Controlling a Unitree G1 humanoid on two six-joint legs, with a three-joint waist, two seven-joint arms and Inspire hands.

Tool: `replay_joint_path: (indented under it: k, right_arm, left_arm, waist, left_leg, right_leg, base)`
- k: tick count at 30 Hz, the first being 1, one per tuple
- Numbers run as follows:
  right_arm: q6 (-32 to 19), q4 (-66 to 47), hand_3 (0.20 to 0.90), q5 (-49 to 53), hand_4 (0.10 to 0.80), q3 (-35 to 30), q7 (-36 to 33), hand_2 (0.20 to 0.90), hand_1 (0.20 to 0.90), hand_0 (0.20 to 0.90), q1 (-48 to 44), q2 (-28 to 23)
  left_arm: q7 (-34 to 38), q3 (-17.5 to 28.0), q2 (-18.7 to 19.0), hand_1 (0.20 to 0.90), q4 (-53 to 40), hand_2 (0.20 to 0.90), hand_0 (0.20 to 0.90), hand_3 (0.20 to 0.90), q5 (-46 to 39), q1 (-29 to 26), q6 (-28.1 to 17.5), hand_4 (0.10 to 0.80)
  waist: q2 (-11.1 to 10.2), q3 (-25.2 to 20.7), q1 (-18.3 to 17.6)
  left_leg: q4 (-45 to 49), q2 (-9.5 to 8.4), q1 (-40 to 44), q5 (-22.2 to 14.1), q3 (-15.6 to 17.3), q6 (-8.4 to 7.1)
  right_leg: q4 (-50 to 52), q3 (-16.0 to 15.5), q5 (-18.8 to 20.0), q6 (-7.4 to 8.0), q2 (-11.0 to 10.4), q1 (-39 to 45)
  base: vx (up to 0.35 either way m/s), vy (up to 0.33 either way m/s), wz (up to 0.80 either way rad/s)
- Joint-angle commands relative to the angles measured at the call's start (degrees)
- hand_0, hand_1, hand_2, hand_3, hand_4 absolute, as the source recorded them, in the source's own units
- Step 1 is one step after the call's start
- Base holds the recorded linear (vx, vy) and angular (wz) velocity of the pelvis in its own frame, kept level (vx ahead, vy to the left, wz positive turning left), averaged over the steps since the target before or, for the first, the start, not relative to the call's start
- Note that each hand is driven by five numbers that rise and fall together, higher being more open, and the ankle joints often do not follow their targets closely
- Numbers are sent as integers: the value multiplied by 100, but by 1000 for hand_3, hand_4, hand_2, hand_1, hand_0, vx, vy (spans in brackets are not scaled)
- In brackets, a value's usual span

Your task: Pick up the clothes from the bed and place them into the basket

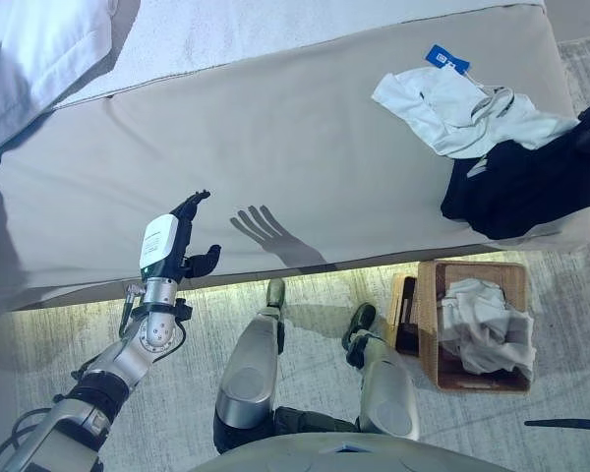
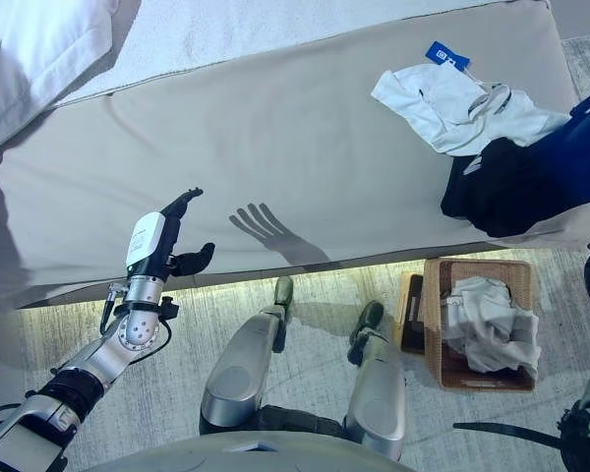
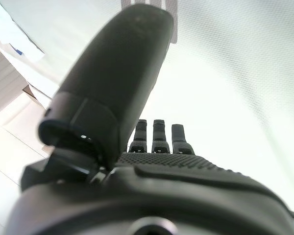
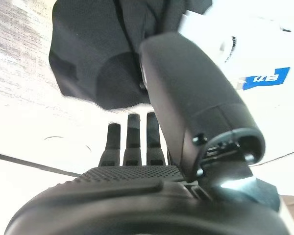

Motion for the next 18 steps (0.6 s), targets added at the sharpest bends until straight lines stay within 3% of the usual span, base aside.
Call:
replay_joint_path:
  k: [1,7,18]
  right_arm:
    - [-409,-121,900,9,800,620,-444,900,900,900,-672,-335]
    - [-631,-423,900,4,800,572,-775,900,900,900,-592,-275]
    - [-548,-697,900,37,800,482,-1141,900,900,900,-491,-377]
  left_arm:
    - [219,191,124,900,-261,900,900,900,-141,247,-428,800]
    - [164,114,115,900,-362,900,900,900,-164,198,-426,800]
    - [203,126,135,900,-336,900,900,900,-213,235,-400,800]
  waist:
    - [-157,-617,67]
    - [-125,-585,74]
    - [-119,-514,47]
  left_leg:
    - [112,54,-316,-99,-117,-101]
    - [192,47,-368,-104,-136,-101]
    - [193,58,-356,-109,-135,-102]
  right_leg:
    - [213,-86,-292,-181,297,-12]
    - [256,-85,-301,-199,287,-27]
    - [307,-105,-318,-191,275,-38]
  base:
    - [39,-11,1]
    - [6,-2,0]
    - [0,0,0]
